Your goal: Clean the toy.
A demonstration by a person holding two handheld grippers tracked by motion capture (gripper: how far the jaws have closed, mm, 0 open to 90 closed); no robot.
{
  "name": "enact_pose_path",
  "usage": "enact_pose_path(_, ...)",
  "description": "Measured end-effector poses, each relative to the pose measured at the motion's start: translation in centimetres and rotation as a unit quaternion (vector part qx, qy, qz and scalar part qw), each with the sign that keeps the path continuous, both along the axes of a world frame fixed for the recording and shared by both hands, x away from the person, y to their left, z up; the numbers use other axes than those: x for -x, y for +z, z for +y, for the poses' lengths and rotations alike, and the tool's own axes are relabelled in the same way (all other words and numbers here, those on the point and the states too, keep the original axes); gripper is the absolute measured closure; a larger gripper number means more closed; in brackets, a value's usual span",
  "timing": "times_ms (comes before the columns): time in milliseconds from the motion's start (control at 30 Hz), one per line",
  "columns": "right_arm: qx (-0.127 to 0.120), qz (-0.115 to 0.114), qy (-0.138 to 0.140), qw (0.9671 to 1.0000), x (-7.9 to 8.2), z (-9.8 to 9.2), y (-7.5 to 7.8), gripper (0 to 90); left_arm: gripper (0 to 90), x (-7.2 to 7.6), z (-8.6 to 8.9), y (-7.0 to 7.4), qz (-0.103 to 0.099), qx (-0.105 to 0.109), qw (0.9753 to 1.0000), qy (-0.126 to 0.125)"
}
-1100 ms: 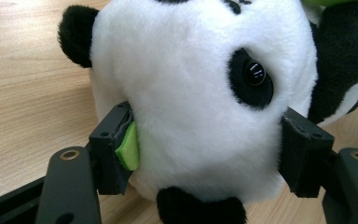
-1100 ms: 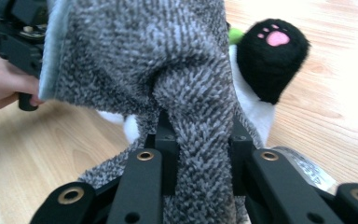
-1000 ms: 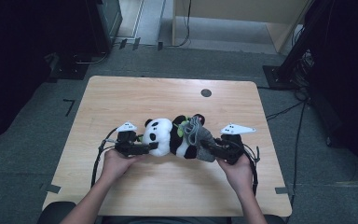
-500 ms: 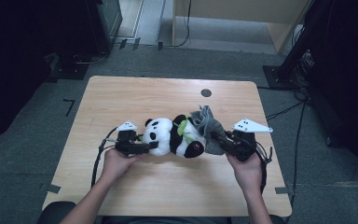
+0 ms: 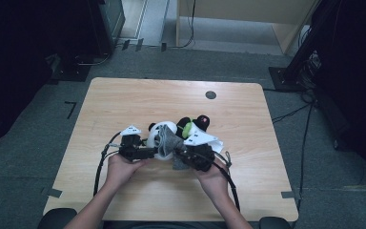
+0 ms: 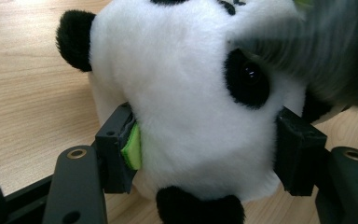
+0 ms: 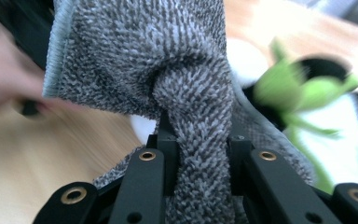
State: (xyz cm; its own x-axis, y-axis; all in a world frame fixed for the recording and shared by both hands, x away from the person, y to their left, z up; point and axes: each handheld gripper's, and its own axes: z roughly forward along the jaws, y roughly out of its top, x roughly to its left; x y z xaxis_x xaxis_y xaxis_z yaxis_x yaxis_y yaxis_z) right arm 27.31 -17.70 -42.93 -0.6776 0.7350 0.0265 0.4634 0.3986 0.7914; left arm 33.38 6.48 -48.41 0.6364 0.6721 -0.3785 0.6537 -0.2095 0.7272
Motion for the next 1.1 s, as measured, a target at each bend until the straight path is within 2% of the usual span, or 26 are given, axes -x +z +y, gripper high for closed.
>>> enact_pose_path(100,0.017,-0.011,0.008,0.9998,-0.1,0.6,-1.3,76.0,34.0,-0.1,0.1,-0.2,0.002,0.004,1.0,0.001)
enact_pose_path(200,0.035,-0.025,0.015,0.999,0.0,0.8,-1.7,76.4,34.0,0.0,0.2,-0.3,0.001,0.005,1.0,0.0)
enact_pose_path(300,0.034,-0.016,0.023,0.999,0.0,0.7,-2.1,76.7,34.0,0.0,0.2,-0.3,-0.002,0.002,1.0,-0.003)
enact_pose_path(500,0.035,-0.012,0.034,0.9987,0.3,0.4,-2.9,76.9,33.9,-0.1,0.2,-0.3,-0.011,-0.007,0.9999,-0.005)
enact_pose_path(767,0.049,-0.014,0.042,0.9978,0.7,0.4,-3.7,77.0,34.1,-0.6,0.4,-0.3,0.0,0.004,1.0,-0.007)
enact_pose_path(933,0.06,0.005,0.038,0.9974,0.8,0.3,-4.5,77.1,34.0,-1.0,0.4,-0.2,0.007,0.005,1.0,-0.002)
enact_pose_path(1067,0.086,0.034,0.033,0.9952,0.8,0.2,-5.3,77.1,34.0,-0.9,0.3,-0.2,-0.007,-0.008,0.9999,-0.008)
enact_pose_path(1100,0.089,0.034,0.035,0.9948,0.8,0.1,-5.4,77.0,34.0,-0.8,0.3,-0.1,-0.009,-0.012,0.9999,-0.009)
